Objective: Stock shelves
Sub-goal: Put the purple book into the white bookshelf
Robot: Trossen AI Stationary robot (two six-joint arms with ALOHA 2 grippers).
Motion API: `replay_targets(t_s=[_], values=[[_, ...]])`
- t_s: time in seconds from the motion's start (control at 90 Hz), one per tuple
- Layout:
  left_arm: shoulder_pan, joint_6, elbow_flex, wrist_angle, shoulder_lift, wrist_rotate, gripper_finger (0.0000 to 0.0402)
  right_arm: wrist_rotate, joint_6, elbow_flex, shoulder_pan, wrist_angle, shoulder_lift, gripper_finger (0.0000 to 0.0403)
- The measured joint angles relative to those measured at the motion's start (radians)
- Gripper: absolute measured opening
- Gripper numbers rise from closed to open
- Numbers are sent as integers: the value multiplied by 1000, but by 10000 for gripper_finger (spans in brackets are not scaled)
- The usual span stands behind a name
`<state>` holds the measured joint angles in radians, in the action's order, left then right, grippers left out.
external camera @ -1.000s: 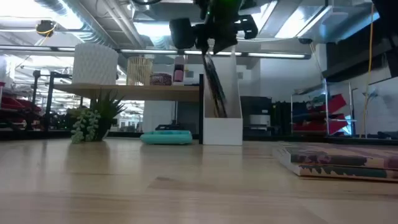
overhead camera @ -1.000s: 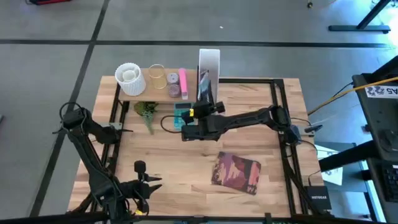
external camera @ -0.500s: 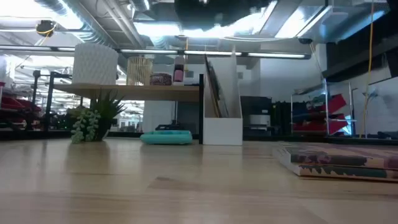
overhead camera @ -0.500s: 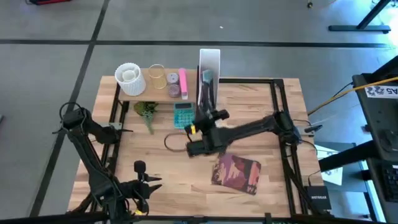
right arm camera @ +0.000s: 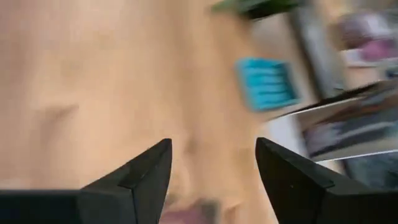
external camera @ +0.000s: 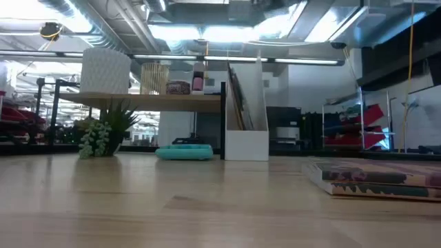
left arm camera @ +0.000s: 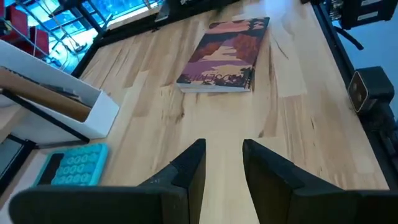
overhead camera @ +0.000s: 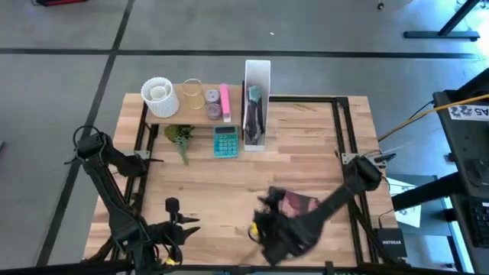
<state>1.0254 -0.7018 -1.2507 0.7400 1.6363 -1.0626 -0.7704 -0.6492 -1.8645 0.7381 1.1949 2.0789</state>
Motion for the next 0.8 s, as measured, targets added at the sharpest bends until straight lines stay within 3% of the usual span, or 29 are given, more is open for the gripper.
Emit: replay_targets(t_s=[0.144, 0.311, 0.411, 0.622, 0.8], values=[[-42, 36, 0, -52, 6, 1, 90, 107, -34, 0, 92, -17, 18, 216], [-104, 116, 0, -156, 47, 44, 90, 206, -197, 18, 144, -24, 49, 216], [-153, 170, 0, -219, 82, 104, 90, 223, -257, 83, 169, -70, 56, 216], [-299, 311, 0, -413, 190, 128, 90, 215, -264, 251, 202, -208, 78, 216], [-478, 514, 0, -623, 262, 337, 90, 188, -365, 354, 189, -228, 84, 216]])
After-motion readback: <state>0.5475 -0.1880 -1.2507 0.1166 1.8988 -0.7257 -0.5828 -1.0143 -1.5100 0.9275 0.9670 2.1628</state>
